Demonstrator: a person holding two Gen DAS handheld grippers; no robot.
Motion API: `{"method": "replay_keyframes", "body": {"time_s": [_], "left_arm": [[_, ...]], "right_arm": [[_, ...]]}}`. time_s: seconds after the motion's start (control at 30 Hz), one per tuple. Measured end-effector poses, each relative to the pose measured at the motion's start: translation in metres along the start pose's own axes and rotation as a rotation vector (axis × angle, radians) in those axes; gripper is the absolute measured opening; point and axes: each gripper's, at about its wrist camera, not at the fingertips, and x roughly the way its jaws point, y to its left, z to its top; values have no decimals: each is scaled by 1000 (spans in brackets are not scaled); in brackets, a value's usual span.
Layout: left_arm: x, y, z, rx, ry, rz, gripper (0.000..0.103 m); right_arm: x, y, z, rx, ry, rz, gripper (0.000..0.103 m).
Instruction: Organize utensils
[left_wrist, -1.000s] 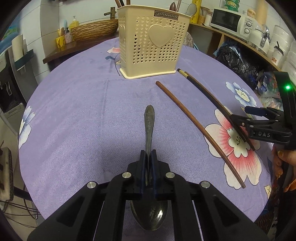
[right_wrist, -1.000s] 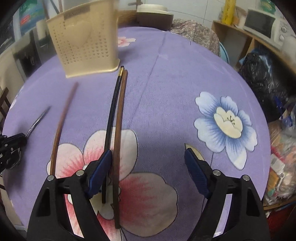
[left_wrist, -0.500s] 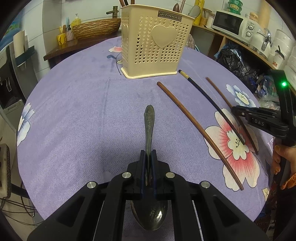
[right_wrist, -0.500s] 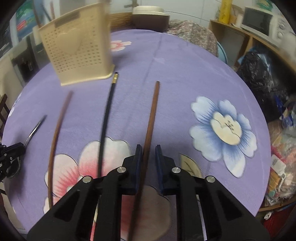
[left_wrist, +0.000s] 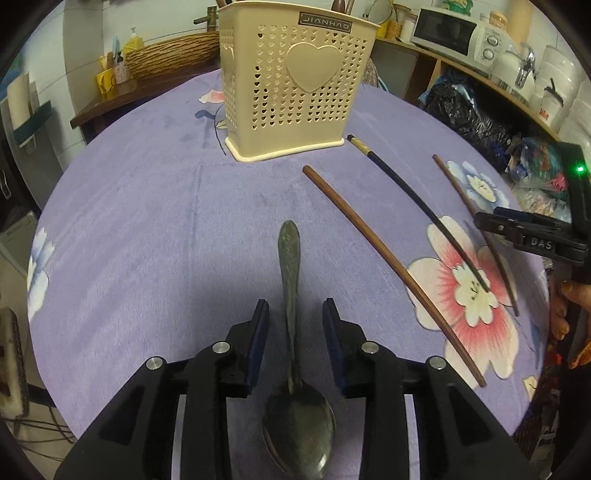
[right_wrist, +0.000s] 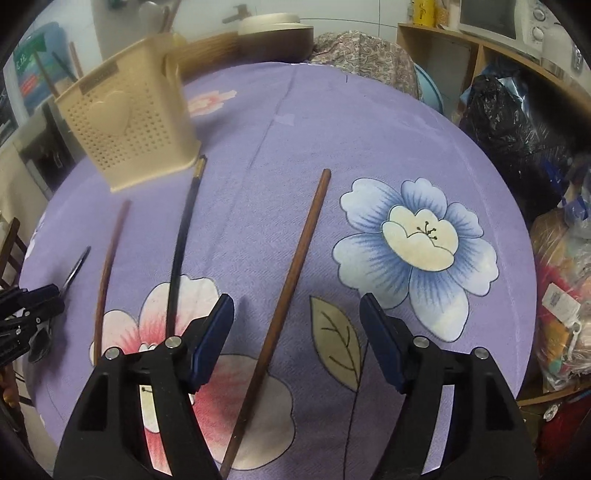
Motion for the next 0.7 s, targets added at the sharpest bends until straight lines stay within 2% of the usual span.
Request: {"method": "replay_keyframes", "body": {"time_s": [0.1,0.17,0.33,0.53,0.6,0.7], "left_arm": [[10,0,14,25,15,12,30],[16,-1,24,44,29,20,24],[27,-6,39,102,49,61,19],[30,-6,42,108,61,65,15],[30,-7,42,111,60,71,15],[30,-7,44,104,61,64,15]], "right_arm": [[6,3,4,-1,22,1,68],[13,2,10,10,32,-6,66],[26,-2,28,28,40,-38,62],[45,-2,56,34,56,-88,50],[51,-3,67,58,58,-100,32],[59,-3,80,62,60,-111,16]]}}
